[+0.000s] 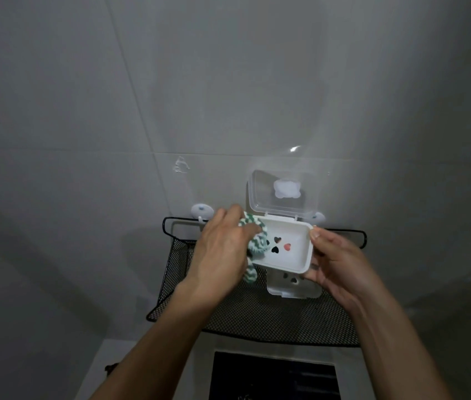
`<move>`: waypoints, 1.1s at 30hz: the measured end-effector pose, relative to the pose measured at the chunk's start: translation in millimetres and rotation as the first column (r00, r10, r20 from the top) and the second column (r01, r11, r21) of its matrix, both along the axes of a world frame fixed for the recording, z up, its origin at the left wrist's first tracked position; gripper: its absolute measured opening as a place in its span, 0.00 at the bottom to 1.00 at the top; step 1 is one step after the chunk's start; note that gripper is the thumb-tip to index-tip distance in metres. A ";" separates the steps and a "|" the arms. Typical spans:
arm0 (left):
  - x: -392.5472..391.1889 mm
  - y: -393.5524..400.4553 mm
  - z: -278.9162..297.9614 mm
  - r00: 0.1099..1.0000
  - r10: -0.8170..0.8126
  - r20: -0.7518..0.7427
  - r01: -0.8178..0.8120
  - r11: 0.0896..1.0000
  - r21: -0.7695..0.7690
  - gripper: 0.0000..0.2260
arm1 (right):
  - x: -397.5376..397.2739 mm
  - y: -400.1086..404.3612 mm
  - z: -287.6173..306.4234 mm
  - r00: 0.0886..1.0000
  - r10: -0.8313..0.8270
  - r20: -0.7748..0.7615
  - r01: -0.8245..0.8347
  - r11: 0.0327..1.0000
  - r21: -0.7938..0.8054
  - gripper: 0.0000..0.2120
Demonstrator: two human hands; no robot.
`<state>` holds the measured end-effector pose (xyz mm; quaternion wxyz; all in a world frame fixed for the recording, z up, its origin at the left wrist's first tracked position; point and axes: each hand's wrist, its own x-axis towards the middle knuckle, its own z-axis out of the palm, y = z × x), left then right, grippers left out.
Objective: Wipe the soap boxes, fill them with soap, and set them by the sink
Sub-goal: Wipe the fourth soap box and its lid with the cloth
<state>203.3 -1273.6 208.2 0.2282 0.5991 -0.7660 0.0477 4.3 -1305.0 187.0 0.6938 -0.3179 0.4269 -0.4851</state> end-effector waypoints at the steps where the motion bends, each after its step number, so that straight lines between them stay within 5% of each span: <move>1: 0.0 -0.1 -0.9 0.999 0.040 -0.030 -0.041 0.999 -0.026 0.16 | -0.7 -0.1 0.1 1.000 -0.005 -0.005 0.006 1.000 0.010 0.10; 5: 17.9 -7.3 -4.8 0.979 0.169 -0.110 -0.173 0.985 -0.022 0.17 | -14.3 -0.1 1.5 0.996 0.000 -0.090 0.001 1.000 0.011 0.11; 11: 29.1 -2.6 -32.2 0.988 0.127 -0.088 -0.086 0.924 0.373 0.10 | -23.4 -2.8 7.2 0.985 0.032 -0.170 -0.039 0.999 -0.034 0.12; 15: 38.8 -3.7 -39.8 0.991 0.092 -0.096 -0.028 0.850 0.527 0.15 | -20.5 -2.9 8.1 0.976 0.025 -0.218 -0.036 0.998 -0.049 0.12; 22: 58.9 -9.4 7.4 0.870 0.130 -0.476 -0.064 0.986 0.153 0.11 | -12.7 -3.1 10.7 0.930 -0.024 -0.366 -0.011 0.996 -0.093 0.07; 27: 45.5 -12.6 29.0 0.911 0.055 -0.408 0.013 0.987 0.160 0.21 | -1.6 -2.5 18.3 0.875 0.045 -0.482 -0.143 0.975 -0.169 0.07; 33: 45.8 -18.3 28.8 0.910 0.029 -0.414 0.041 0.987 0.158 0.07 | -2.7 0.6 21.3 0.872 0.088 -0.481 -0.185 0.970 -0.159 0.11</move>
